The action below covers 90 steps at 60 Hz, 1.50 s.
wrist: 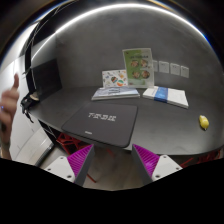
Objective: Arrange mouse
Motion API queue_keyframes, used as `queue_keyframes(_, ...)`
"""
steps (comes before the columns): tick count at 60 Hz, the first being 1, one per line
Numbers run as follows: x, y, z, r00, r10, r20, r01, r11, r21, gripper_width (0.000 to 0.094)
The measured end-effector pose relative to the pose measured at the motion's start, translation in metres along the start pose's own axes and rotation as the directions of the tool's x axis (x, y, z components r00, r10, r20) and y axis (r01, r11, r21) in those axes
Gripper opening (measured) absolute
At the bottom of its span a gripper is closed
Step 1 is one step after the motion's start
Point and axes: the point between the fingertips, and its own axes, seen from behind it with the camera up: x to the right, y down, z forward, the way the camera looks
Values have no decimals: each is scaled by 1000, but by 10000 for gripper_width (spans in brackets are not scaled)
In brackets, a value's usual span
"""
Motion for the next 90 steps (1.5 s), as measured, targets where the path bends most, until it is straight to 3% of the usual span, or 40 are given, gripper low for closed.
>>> queue_keyframes(8,43,7,-1,996,29,-80,-31,999,-25,811)
queue_keyframes(19,173,13,-15,953,68,-294,-77,997,-18,813)
queue_keyframes(34,359,-3,-37,861,125,-493,-114,992,53,811)
queue_keyframes(43,429,-11,-14,855,199,-479,-183,980,81,806)
queue_keyframes(48,443,-16,8,873,233,-428,-221,972,78,806)
queue_keyframes(59,461,-34,39,890,188,-415,-185,982,48,800)
queue_keyframes(61,460,-34,43,896,176,-408,-181,983,27,852)
queue_keyframes(63,459,-37,46,901,171,-398,-177,984,21,777)
queue_keyframes(67,461,-37,48,904,168,-392,-176,984,15,771)
queue_keyframes(68,461,-37,49,904,166,-394,-174,985,14,685)
queue_keyframes(69,461,-37,49,904,166,-394,-175,985,13,702)
queue_keyframes(70,461,-37,49,904,168,-394,-177,984,13,615)
queue_keyframes(72,460,-36,49,902,175,-394,-183,983,17,533)
queue_keyframes(84,458,-38,50,893,216,-396,-223,974,29,408)
queue_keyframes(90,452,-42,35,871,167,-462,-177,984,23,400)
